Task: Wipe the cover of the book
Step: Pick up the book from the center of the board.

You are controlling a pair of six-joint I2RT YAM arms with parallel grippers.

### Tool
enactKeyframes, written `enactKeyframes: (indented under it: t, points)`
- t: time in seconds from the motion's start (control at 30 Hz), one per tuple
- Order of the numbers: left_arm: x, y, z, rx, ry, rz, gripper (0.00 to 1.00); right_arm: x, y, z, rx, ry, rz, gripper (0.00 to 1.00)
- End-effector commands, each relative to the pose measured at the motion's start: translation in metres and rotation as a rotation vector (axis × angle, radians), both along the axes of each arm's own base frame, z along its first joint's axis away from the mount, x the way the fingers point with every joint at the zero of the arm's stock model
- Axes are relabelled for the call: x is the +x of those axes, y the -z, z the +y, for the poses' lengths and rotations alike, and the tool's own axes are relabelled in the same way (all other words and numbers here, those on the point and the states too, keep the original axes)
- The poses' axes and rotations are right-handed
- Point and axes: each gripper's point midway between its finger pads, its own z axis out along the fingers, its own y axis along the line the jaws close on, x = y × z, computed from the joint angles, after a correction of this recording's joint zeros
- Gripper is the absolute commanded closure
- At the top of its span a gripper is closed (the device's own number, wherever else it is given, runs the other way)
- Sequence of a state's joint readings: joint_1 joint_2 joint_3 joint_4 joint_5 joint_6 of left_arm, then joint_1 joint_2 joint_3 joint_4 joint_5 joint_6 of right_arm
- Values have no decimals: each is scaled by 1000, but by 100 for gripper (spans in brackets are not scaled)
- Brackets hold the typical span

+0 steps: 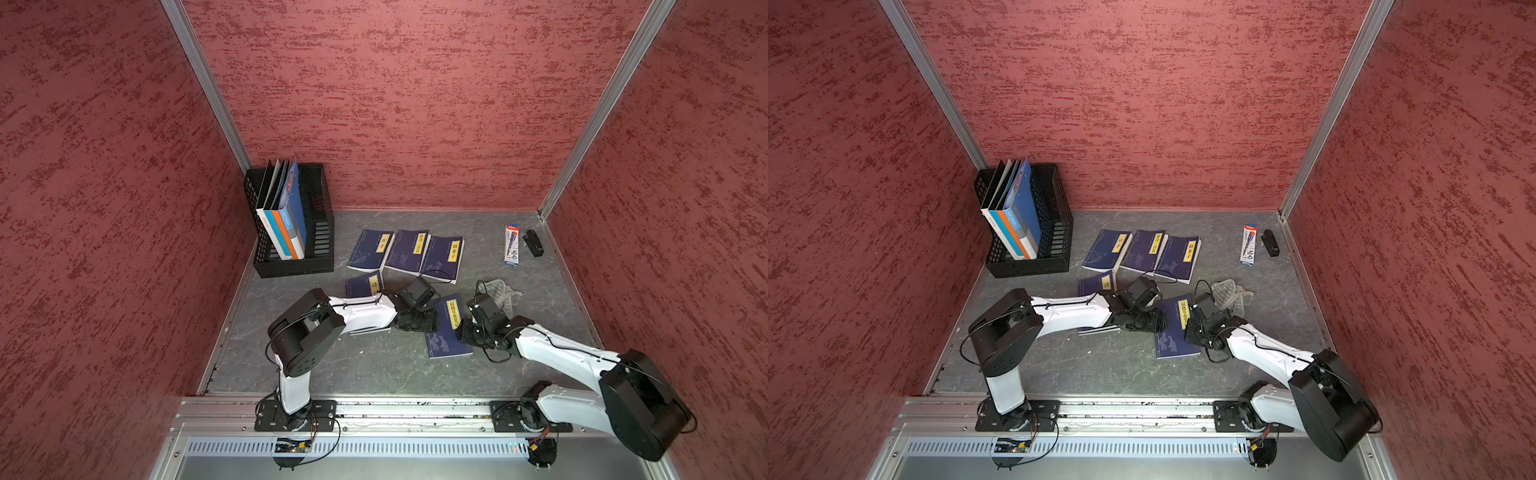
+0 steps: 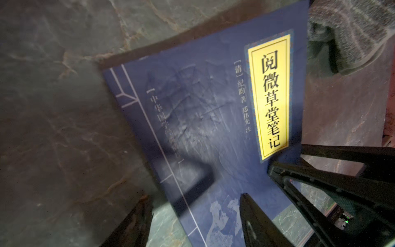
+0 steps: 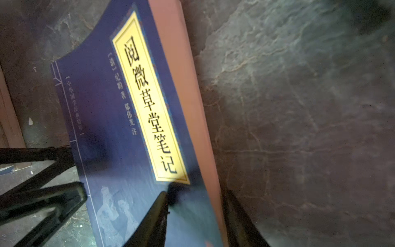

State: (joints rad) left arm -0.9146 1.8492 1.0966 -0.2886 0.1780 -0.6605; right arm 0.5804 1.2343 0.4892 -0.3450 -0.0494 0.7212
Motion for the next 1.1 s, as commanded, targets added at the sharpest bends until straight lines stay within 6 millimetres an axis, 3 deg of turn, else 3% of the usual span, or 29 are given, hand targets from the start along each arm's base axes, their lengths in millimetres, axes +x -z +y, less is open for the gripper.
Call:
enactKeyframes:
  t: [0.0,0.27,0.57,0.73,1.07]
  points:
    - [-1,10,3,16,-8,12,36,2,1,9,14,-19,0,60]
    - [15,11,19,-23,-49,25,48,14,-1,32,36,-59,-12,63]
    - [37,8,37,-34,-50,20,50,34,-7,51,56,-59,-51,65]
    - [36,-1,35,-84,-30,28,56,39,-9,57,65,-62,-65,65]
    - [37,-22,29,-169,2,14,71,40,6,60,46,-72,-35,66]
